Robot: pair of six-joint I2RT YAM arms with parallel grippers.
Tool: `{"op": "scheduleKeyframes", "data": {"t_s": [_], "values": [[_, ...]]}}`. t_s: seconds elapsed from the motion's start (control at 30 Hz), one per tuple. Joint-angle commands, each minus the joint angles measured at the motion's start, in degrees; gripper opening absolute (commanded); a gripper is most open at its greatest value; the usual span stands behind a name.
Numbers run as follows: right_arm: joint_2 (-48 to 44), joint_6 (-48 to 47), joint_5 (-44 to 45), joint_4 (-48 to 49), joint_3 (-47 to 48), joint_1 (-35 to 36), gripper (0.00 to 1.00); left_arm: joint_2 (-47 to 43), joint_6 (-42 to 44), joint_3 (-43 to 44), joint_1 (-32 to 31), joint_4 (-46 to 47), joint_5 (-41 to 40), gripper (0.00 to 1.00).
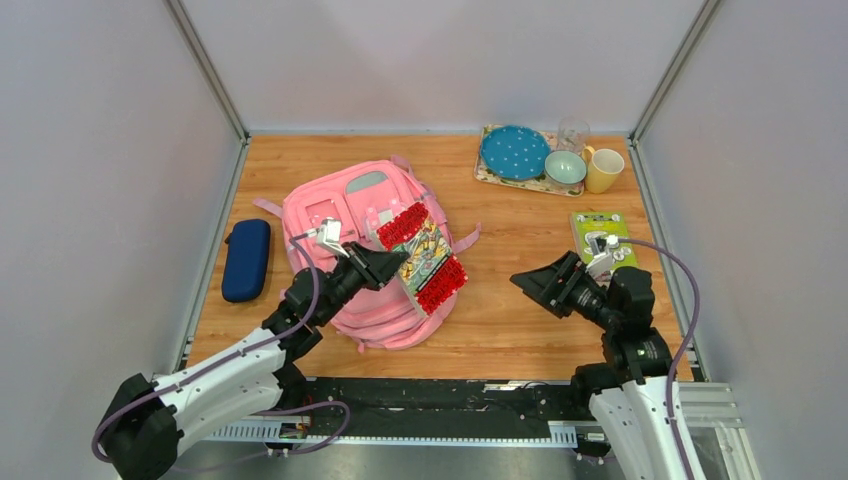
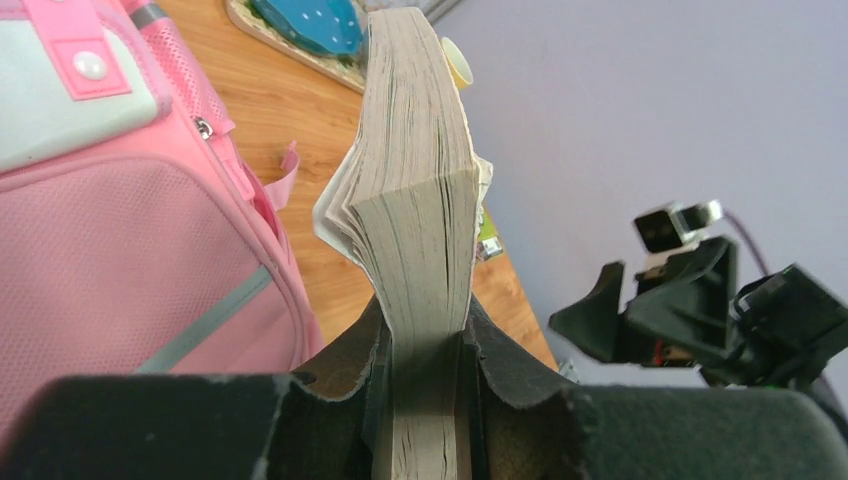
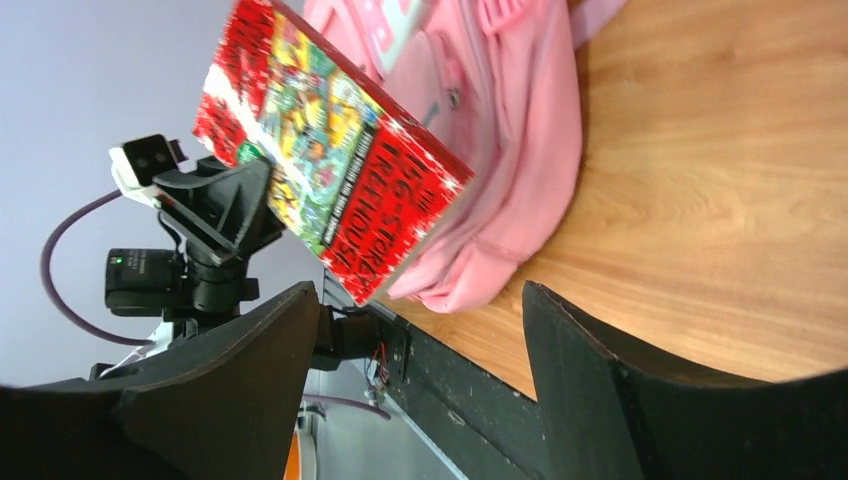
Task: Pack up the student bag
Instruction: Pick up the book from the center of the board.
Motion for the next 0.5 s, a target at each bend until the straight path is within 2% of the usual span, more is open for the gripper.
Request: {"op": "scheduleKeyframes", "data": {"t_s": [0.0, 0.07, 0.2, 0.47], "values": [[-1.2, 6.0, 1.5, 5.4, -4.0, 4.1, 0.79, 0.1, -7.0, -1.6, 0.0, 13.9, -3.7, 0.0], [-1.1, 7.2, 4.8, 6.4, -4.7, 6.2, 0.79, 1.7, -9.9, -2.3, 0.0, 19.4, -2.4, 0.0], [0.6, 11.0, 10.2, 11.0, -6.3, 13.3, 0.8, 3.9, -13.1, -1.8, -0.1, 23.8, 0.9, 0.0], [10.9, 16.8, 19.7, 30.5, -9.5, 26.7, 0.82, 5.7, -15.8, -2.7, 0.0, 29.3, 2.4, 0.0]]}}
